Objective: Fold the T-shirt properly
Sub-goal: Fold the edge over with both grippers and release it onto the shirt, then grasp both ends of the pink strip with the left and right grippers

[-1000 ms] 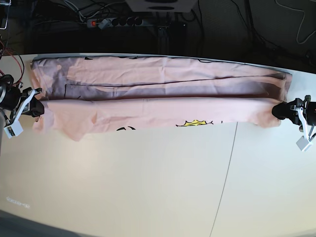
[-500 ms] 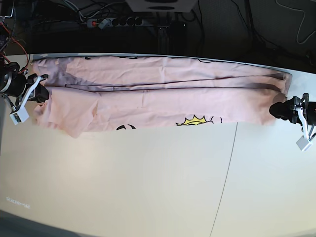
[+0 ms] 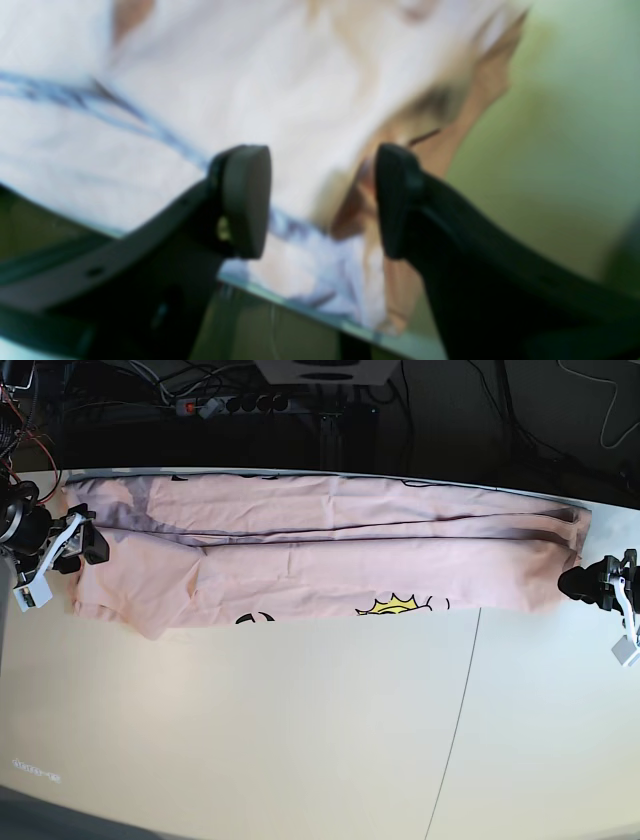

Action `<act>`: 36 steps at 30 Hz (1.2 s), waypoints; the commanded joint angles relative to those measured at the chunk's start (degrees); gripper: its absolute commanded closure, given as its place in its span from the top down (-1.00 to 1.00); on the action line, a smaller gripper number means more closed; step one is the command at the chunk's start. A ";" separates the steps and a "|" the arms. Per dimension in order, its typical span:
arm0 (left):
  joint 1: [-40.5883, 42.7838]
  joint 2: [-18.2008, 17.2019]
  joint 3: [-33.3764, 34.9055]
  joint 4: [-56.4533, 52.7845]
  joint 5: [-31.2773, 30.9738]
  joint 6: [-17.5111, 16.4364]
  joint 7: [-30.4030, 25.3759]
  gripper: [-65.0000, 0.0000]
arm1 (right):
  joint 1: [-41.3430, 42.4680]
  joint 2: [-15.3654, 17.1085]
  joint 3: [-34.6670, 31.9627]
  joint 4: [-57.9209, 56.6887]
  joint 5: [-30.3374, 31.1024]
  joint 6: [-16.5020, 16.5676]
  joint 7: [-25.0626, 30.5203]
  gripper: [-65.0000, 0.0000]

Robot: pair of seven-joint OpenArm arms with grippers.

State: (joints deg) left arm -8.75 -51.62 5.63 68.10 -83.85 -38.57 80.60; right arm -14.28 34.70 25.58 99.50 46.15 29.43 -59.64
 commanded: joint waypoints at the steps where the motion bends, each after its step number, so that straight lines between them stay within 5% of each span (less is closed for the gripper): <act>1: -1.11 -1.77 -1.73 0.59 -1.15 -1.43 -0.60 -0.06 | 0.59 1.11 1.49 1.62 1.31 4.87 1.33 0.02; 3: -1.09 -1.68 -4.55 0.59 -1.15 -1.43 -0.60 -0.07 | 0.59 1.16 2.54 2.64 1.90 4.90 1.70 -0.21; 6: -1.07 -1.68 -8.92 0.59 -1.15 -1.43 -0.60 -0.36 | 0.59 1.07 2.38 3.21 1.84 4.92 2.27 -1.00; 8: -1.07 -1.75 -10.69 0.59 -1.15 -1.43 -0.60 -0.61 | 0.59 0.46 2.29 3.19 1.14 5.01 2.99 -1.00; 12: -0.33 -1.68 -10.82 0.59 -1.15 -1.43 -0.60 -0.59 | 0.57 -1.57 1.97 2.25 0.57 5.09 3.06 -1.00; 16: 2.71 -1.73 -10.03 0.59 -1.15 -1.43 -0.60 0.25 | 0.59 -2.82 -0.11 0.57 0.57 5.07 3.06 -0.98; 18: 4.50 -1.75 -10.03 0.59 -1.15 -1.43 -0.60 0.43 | 0.59 -3.43 -1.14 0.17 0.61 5.07 3.30 -0.67; 21: 6.12 -1.75 -10.03 0.59 -1.15 -1.43 -0.60 0.43 | 0.61 -3.65 -3.58 -0.59 0.17 5.09 4.83 -1.00; 29: 7.32 -1.66 -10.03 0.59 -1.15 -1.43 -0.60 0.43 | 0.61 -5.05 -12.96 -1.25 -7.17 5.09 7.58 -1.00; 36: 5.73 -1.77 -11.96 1.70 -1.15 -1.43 -0.60 0.37 | 0.59 -6.82 -14.84 -1.27 -10.69 5.07 10.19 -1.00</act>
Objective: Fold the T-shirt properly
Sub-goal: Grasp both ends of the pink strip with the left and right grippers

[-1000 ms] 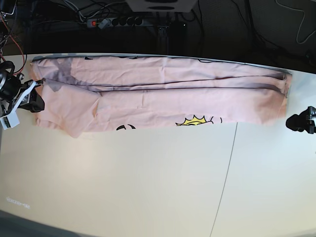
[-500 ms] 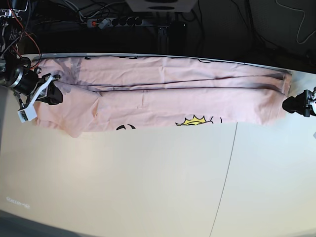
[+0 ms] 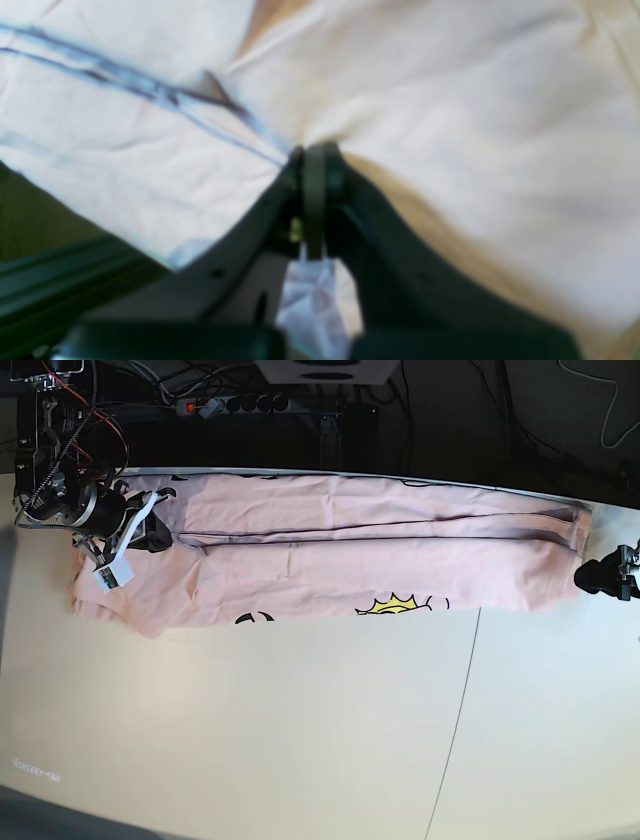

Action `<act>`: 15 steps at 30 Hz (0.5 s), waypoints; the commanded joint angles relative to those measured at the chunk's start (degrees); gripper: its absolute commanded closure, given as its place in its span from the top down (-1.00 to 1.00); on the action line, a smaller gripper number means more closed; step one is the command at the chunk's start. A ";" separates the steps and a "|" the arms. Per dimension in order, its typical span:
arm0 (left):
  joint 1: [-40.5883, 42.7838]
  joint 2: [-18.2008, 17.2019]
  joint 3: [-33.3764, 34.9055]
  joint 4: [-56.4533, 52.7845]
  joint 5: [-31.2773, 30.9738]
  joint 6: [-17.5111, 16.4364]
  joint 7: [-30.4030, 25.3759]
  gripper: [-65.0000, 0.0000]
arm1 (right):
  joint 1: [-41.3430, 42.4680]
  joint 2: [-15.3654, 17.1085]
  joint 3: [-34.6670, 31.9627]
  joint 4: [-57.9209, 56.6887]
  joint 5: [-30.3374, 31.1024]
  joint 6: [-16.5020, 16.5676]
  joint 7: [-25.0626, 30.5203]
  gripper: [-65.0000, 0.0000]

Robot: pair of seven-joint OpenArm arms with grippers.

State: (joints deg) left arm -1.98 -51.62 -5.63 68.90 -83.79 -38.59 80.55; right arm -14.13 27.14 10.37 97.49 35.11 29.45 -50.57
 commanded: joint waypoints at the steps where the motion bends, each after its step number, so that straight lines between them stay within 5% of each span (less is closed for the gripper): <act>1: -1.05 -1.73 -1.68 1.79 -1.21 -1.41 -0.55 0.23 | 0.42 0.72 0.37 0.74 0.04 5.05 1.11 -1.00; 5: -0.98 -1.73 -5.38 7.74 -1.21 -1.41 -0.55 -0.89 | 0.44 0.61 0.37 0.74 -0.44 5.05 1.11 -1.00; 6: -0.87 -1.77 -5.66 9.68 -1.21 -1.41 -0.55 -1.00 | 0.44 0.63 0.37 0.74 -0.44 5.05 1.11 -1.00; 15: 7.80 -1.49 -1.27 29.35 -1.21 -1.41 -0.55 -1.00 | 0.44 0.61 0.37 0.68 -0.96 5.05 1.07 -1.00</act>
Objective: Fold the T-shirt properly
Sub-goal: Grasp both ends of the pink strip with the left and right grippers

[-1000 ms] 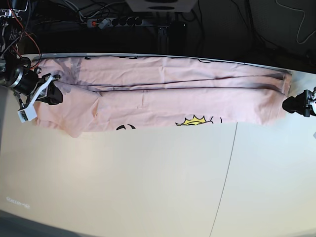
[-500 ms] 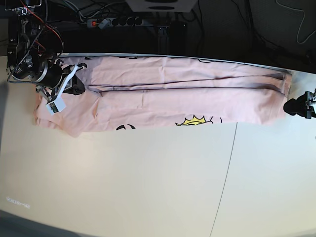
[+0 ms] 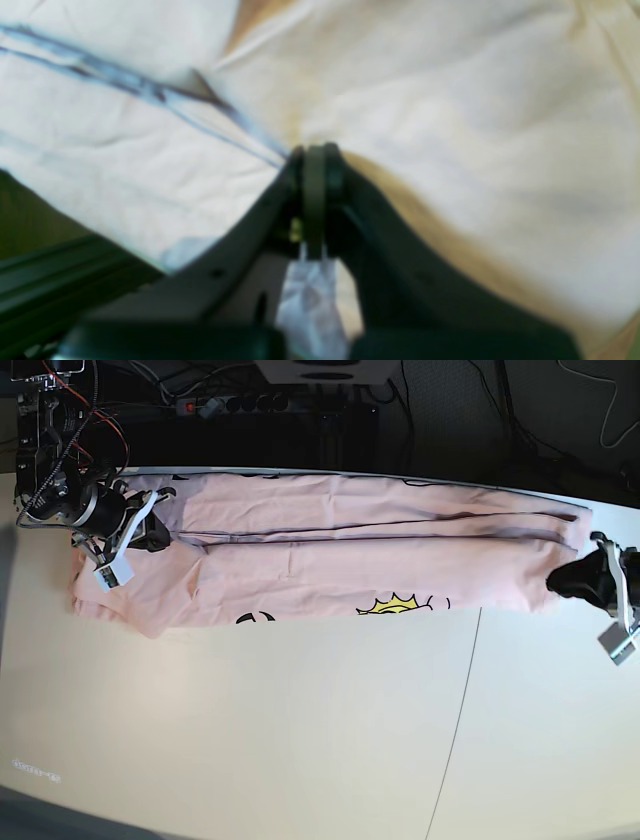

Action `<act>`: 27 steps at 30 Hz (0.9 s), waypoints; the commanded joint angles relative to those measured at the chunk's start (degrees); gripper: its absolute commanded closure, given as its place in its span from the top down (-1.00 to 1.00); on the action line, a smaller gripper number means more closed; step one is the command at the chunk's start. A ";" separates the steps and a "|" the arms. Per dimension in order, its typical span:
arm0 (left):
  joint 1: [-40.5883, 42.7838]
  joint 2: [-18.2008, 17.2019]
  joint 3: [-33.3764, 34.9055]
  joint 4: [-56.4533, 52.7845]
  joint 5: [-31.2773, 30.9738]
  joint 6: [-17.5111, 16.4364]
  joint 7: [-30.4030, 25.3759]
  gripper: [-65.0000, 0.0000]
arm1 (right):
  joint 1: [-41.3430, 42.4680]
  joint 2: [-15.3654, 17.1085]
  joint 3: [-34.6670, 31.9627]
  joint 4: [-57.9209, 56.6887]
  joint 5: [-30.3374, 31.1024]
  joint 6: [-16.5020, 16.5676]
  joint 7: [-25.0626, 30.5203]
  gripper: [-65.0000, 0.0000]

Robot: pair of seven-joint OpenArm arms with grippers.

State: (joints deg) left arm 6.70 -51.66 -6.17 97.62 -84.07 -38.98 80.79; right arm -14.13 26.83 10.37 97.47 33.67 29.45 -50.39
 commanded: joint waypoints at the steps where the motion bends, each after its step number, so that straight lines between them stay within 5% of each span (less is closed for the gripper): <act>1: -0.63 -0.81 -0.02 1.07 -0.93 -1.02 -0.79 -1.00 | 0.46 0.92 0.37 0.61 0.00 5.05 0.90 -1.00; 7: -1.46 4.28 0.59 -3.28 -0.93 -1.02 -0.79 -1.00 | 0.44 0.92 0.37 0.48 -0.26 5.03 0.92 -1.00; 15: -5.95 9.99 0.59 -16.39 12.70 -1.02 -10.75 -1.00 | 0.42 0.94 0.37 0.48 -0.28 5.05 0.87 -1.00; 27: -6.82 10.38 0.57 -26.77 14.88 -1.02 -12.50 -1.00 | 0.31 0.94 0.37 -2.93 -4.33 5.01 1.27 -1.00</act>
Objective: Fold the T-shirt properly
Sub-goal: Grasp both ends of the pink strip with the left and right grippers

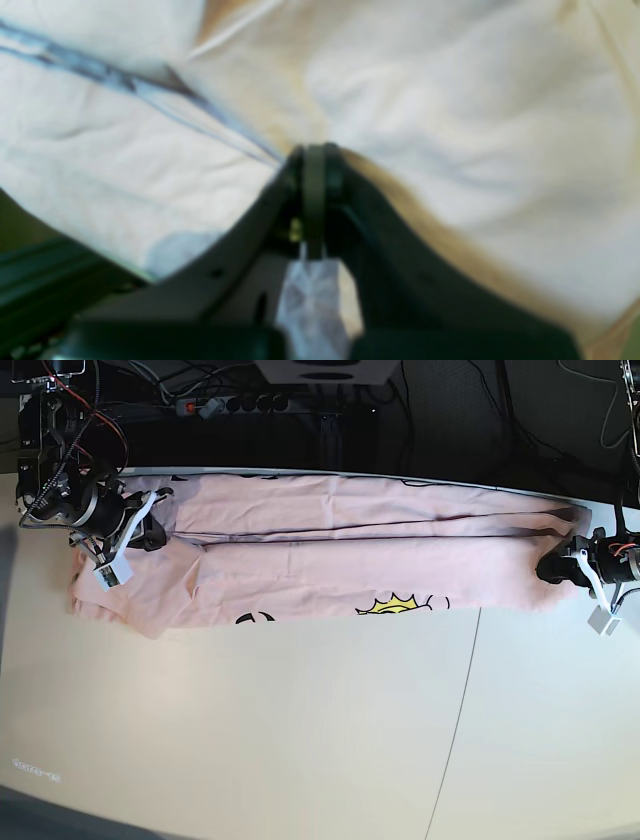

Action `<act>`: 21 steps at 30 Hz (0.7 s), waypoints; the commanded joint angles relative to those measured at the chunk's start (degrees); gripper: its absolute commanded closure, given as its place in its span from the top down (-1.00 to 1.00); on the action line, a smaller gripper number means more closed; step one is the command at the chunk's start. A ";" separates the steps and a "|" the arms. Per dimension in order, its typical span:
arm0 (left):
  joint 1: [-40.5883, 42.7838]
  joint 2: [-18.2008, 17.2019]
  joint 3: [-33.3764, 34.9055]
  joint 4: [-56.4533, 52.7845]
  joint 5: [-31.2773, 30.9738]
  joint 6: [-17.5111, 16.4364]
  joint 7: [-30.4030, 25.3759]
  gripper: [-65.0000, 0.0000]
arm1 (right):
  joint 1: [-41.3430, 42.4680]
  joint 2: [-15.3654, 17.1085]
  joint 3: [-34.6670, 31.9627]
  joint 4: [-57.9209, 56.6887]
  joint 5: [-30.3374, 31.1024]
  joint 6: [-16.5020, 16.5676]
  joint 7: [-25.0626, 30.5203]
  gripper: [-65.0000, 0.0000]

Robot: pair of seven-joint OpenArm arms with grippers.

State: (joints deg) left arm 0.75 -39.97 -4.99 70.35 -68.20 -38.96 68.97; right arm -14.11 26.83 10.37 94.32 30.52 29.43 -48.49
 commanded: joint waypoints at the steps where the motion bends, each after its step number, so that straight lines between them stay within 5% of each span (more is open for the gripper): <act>1: -0.90 -1.31 -0.61 0.50 -0.96 -1.04 -0.76 -1.00 | 0.28 0.94 0.37 -0.83 -1.18 5.03 -0.07 -1.00; 6: -0.90 -1.33 -0.61 0.50 1.86 -1.04 -2.45 -0.98 | 0.61 0.94 0.37 -5.77 -1.16 5.03 1.84 -1.00; 12: -0.74 -1.33 -0.61 0.46 6.32 -1.04 -3.54 -0.09 | 0.76 0.94 0.37 -6.86 -1.16 5.03 1.84 -1.00; 21: -0.76 -4.35 -0.79 0.46 7.08 -1.04 -5.55 -0.08 | 0.90 0.94 0.37 -7.06 -1.16 4.92 2.01 -1.00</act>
State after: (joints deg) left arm 0.78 -42.87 -4.99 70.32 -60.62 -38.92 63.90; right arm -13.02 26.96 10.59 87.74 32.56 29.65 -43.70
